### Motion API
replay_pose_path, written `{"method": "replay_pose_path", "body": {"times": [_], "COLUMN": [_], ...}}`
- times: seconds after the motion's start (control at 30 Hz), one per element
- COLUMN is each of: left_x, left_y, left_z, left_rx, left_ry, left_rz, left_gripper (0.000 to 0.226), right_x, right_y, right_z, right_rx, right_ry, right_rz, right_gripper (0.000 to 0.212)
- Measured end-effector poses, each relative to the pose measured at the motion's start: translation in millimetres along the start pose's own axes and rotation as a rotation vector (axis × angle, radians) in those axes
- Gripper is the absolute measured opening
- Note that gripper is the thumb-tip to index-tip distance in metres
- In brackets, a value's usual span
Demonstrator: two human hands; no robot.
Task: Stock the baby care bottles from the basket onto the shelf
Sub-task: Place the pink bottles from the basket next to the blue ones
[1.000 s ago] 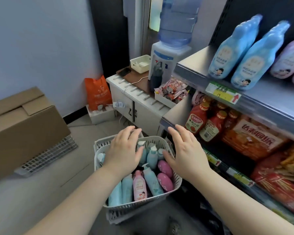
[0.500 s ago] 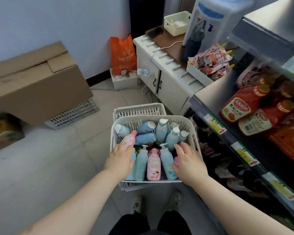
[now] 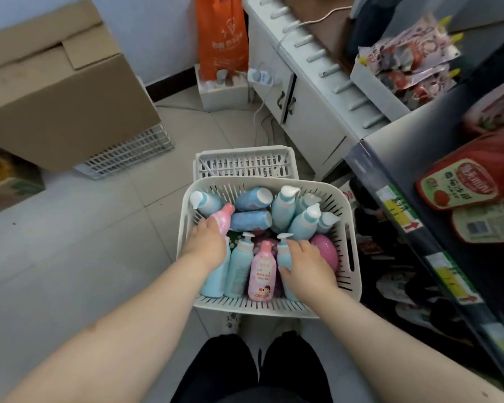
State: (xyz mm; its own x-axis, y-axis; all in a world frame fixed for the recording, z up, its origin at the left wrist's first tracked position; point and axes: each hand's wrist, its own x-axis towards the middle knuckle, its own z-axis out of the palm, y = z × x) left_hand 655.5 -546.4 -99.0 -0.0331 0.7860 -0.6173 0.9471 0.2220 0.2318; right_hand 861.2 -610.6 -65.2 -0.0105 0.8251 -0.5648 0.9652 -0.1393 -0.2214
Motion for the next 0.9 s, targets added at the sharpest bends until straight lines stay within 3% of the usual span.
{"method": "replay_pose_path", "body": {"times": [0.13, 0.33, 0.5, 0.77, 0.9], "left_x": [22.4, 38.6, 17.0, -6.9, -15.5], "left_y": [-1.8, -13.0, -6.0, -12.3, -15.2], "left_z": [7.4, 19.2, 6.8, -3.8, -7.9], "left_rx": [-0.054, -0.015, -0.160, -0.280, -0.320], "left_ry": [-0.029, -0.020, 0.049, 0.054, 0.082], "left_rz": [-0.126, -0.109, -0.146, -0.069, -0.028], "left_gripper": [0.064, 0.069, 0.049, 0.044, 0.044], "right_x": [17.7, 42.4, 51.7, 56.8, 52.9], "right_y": [-6.4, -18.7, -34.2, -45.6, -46.3], "right_z": [13.3, 28.8, 44.8, 61.9, 64.6], "right_rx": [0.101, 0.180, 0.203, 0.366, 0.403], "right_ry": [-0.098, -0.123, -0.256, -0.245, -0.227], "right_rz": [0.041, 0.153, 0.240, 0.442, 0.427], "right_gripper": [0.050, 0.037, 0.036, 0.072, 0.076]}}
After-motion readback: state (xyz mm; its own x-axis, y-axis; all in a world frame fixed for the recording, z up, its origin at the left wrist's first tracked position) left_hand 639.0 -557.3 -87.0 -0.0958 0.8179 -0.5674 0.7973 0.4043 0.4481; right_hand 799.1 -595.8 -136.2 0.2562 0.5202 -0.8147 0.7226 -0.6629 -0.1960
